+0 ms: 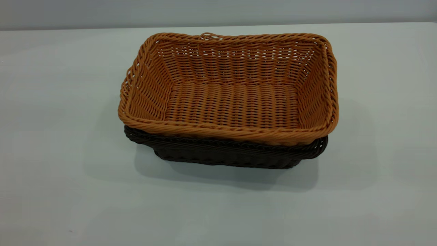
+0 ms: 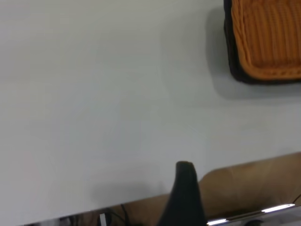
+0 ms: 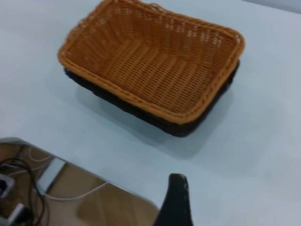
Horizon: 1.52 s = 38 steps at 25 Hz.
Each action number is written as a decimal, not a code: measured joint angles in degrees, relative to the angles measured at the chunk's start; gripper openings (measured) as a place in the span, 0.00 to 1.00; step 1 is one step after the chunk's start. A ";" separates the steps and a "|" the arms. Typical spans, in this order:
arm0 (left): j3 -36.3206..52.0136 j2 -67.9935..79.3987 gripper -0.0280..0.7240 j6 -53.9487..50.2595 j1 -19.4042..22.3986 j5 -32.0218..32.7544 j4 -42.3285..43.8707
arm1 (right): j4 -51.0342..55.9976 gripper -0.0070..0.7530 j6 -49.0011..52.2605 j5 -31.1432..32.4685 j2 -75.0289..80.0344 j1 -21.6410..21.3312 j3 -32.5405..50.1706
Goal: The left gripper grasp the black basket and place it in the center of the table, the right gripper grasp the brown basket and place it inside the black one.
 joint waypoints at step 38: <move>23.67 -31.77 0.77 -1.87 0.00 -2.64 2.82 | -1.12 0.77 2.55 0.48 -10.98 0.00 6.36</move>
